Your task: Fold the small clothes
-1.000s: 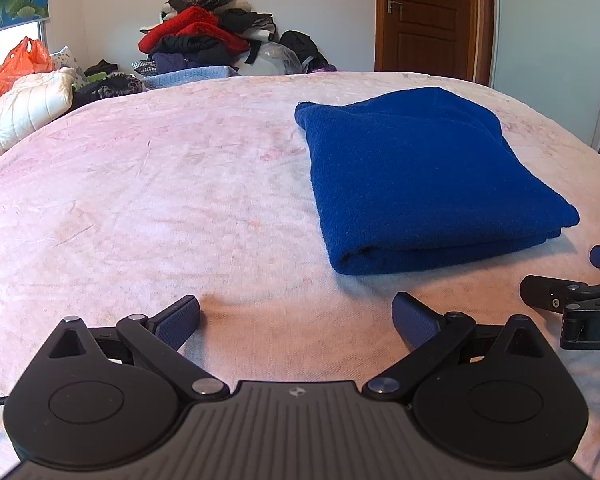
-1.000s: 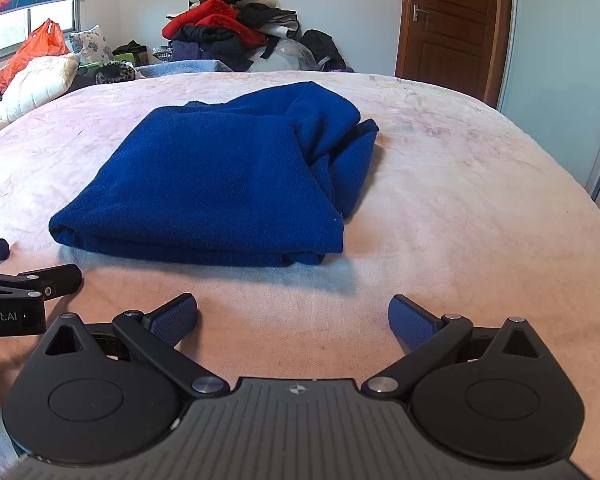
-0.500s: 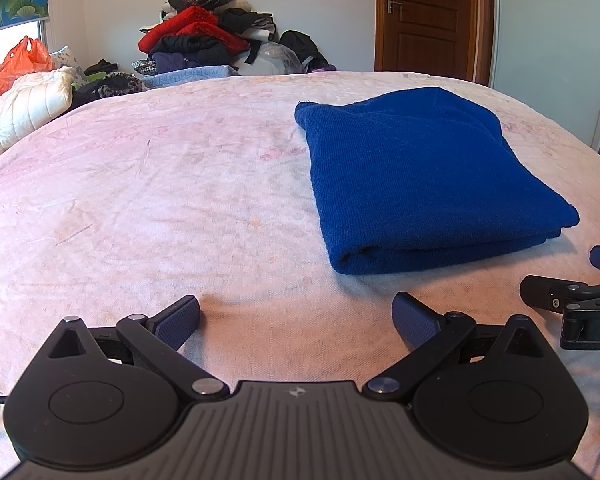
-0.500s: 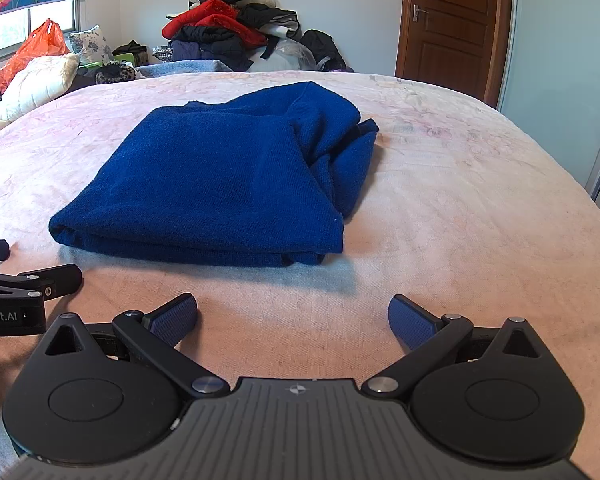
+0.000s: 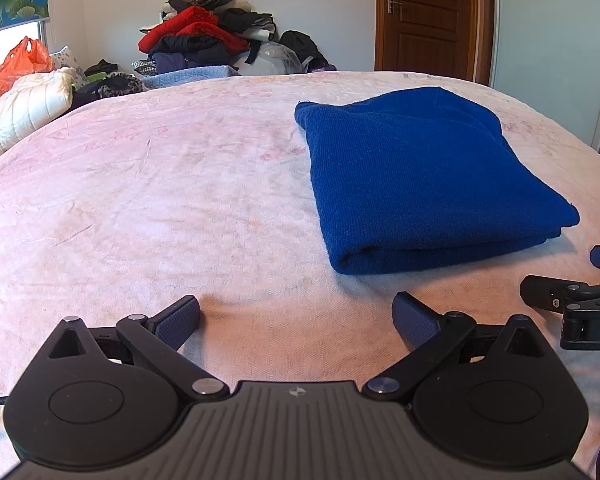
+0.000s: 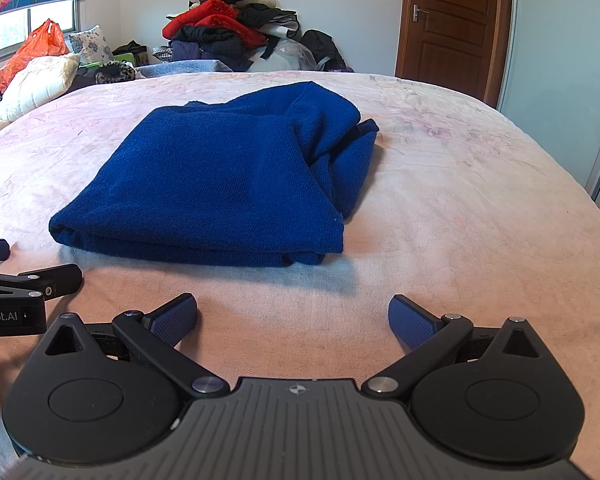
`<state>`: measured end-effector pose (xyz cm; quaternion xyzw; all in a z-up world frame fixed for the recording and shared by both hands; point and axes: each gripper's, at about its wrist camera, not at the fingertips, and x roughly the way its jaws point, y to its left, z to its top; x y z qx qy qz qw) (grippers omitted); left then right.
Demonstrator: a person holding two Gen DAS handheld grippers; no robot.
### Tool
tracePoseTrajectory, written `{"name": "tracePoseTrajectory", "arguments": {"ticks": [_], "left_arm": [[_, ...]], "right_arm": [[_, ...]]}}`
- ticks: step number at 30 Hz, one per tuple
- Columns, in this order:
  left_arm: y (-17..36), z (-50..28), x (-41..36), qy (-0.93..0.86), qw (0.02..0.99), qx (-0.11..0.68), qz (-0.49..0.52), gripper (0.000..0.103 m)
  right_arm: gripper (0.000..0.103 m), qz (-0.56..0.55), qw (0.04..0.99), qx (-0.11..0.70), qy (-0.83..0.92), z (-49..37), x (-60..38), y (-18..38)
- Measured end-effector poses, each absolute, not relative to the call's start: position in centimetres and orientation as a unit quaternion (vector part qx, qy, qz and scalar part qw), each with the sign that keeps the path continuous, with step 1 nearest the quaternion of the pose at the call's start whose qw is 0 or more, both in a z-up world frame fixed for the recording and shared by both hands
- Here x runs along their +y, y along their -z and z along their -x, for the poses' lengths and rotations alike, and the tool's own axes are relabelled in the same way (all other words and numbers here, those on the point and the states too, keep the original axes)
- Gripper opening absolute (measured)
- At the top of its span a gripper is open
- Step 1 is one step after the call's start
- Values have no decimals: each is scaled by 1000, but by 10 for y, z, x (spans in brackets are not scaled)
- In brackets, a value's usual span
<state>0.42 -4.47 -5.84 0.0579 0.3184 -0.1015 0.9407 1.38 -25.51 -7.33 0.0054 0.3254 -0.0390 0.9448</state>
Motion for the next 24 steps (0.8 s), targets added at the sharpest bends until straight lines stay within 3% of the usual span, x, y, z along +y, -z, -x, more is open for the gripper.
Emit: {"name": "tracePoseTrajectory", "arguments": {"ticks": [24], "left_arm": [[58,-4,-46,99,940,322,-56,103]], "right_arm": [[103,-26,937,338,86,-5,-243,68]]}}
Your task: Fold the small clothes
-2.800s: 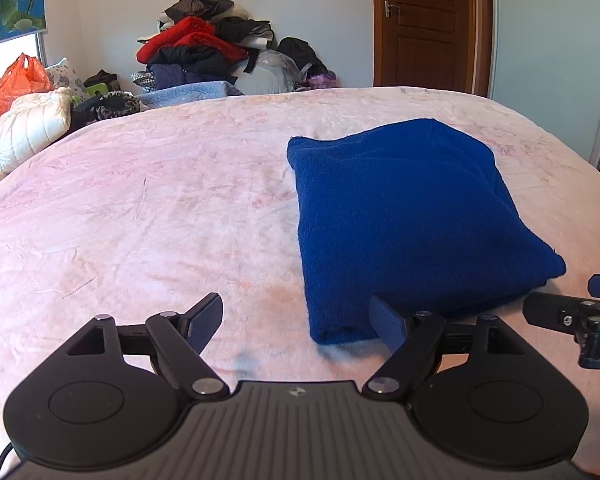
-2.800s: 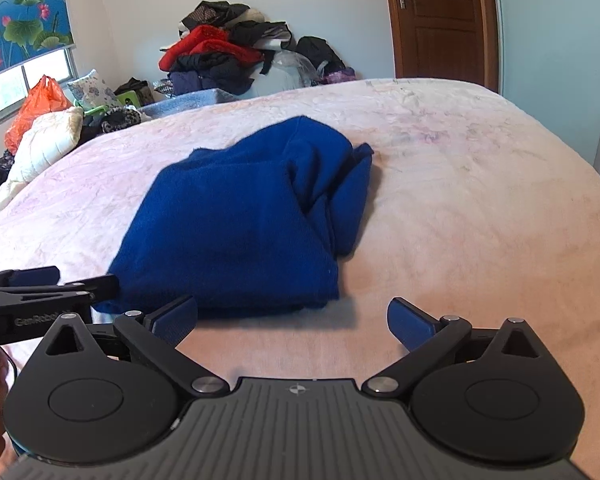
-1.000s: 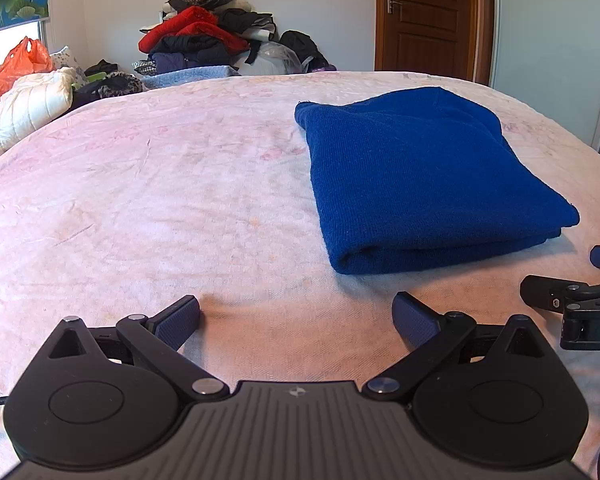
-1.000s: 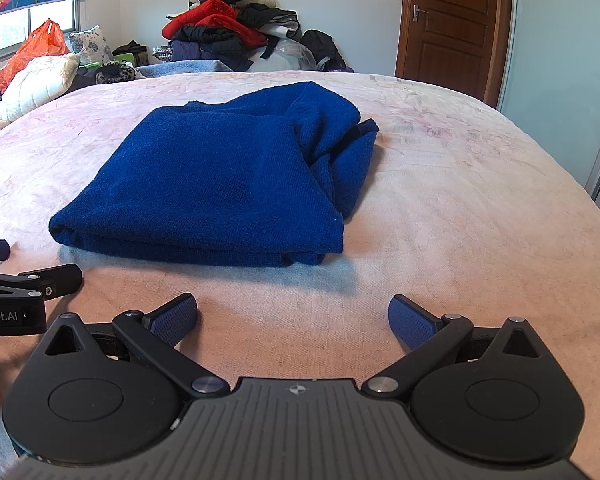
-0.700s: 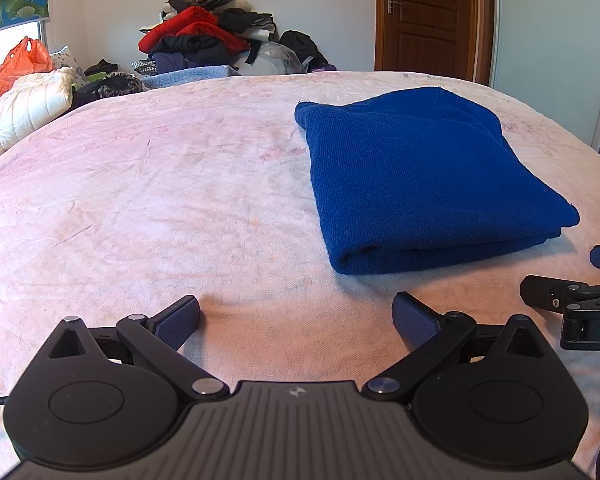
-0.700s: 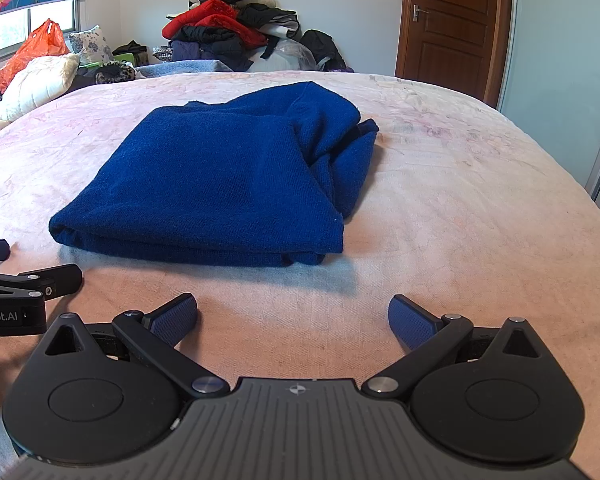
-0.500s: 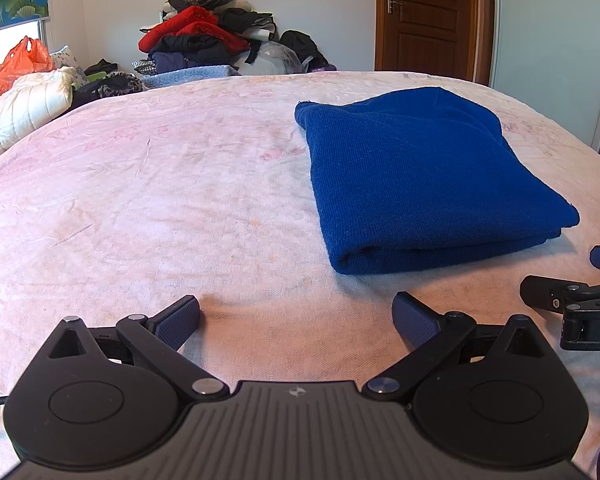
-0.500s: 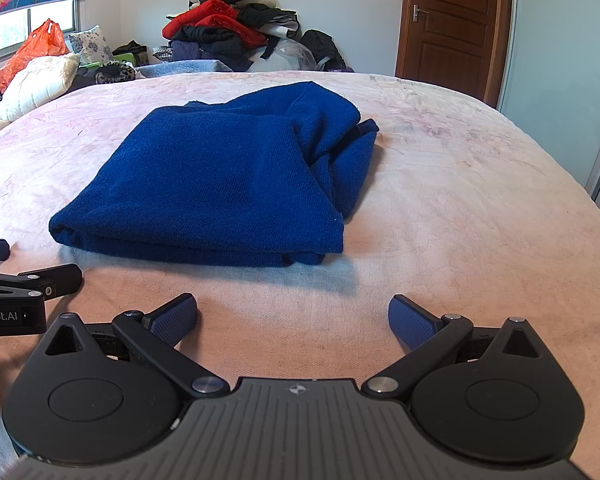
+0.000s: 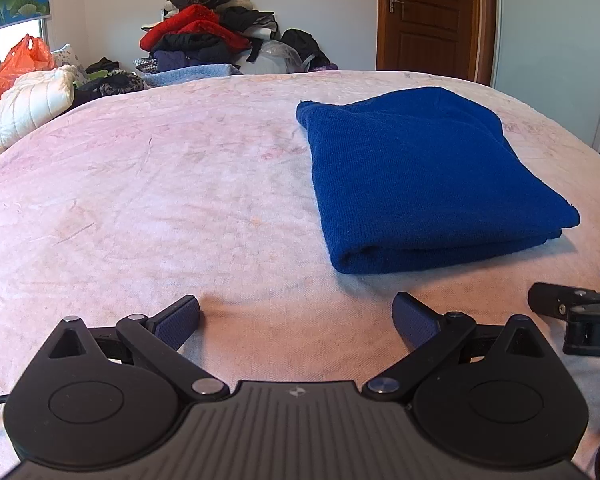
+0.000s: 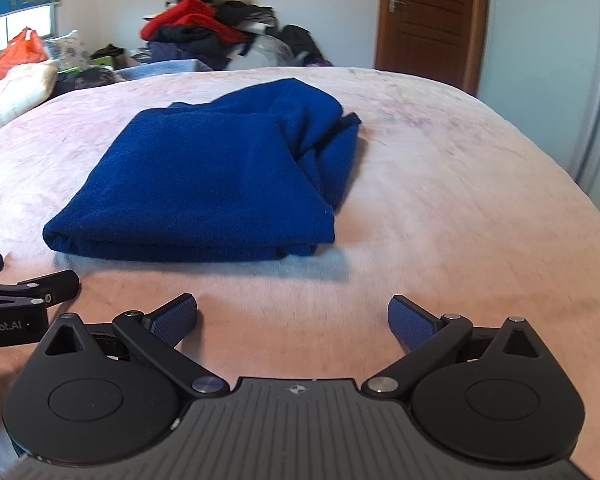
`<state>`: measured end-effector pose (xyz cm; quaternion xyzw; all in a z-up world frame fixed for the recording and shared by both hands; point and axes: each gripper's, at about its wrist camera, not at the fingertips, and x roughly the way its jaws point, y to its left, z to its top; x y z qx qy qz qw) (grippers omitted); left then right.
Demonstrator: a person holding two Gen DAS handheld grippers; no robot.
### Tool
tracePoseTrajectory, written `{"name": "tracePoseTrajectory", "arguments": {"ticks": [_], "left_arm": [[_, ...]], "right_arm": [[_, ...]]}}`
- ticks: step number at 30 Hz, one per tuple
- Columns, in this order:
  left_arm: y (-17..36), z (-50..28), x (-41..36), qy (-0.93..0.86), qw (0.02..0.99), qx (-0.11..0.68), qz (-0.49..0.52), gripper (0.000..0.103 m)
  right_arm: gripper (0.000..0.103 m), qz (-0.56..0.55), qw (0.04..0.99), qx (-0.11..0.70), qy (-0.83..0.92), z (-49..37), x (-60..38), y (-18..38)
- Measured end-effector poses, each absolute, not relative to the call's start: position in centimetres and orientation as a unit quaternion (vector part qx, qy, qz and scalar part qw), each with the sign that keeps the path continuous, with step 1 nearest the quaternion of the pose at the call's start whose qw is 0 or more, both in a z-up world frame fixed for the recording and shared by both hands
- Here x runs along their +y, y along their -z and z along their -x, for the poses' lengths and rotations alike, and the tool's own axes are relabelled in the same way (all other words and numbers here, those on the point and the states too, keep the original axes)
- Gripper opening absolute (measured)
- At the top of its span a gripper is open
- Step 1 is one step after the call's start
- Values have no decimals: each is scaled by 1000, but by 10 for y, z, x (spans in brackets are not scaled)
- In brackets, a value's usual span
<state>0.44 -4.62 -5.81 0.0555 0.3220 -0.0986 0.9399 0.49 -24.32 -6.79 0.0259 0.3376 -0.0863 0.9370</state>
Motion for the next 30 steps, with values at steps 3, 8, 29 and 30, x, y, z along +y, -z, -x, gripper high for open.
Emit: {"name": "tracePoseTrajectory", "arguments": {"ticks": [3,8,29,30], "left_arm": [[57,-4,-46,97,939,324,-54,103],[54,-3,-46,92,938,330,-55,103],[46,0,-44,90,936,334,-59,103],[46,0,-44,91,937,333,-59,103]], "right_arm": [[102,-33,934,348,75,0,-237,61],[102,-45,932,354,66,7,-233,50],[102,-42,934,349,68,14,-235,44],[102,-42,934,349,68,14,-235,44]]}}
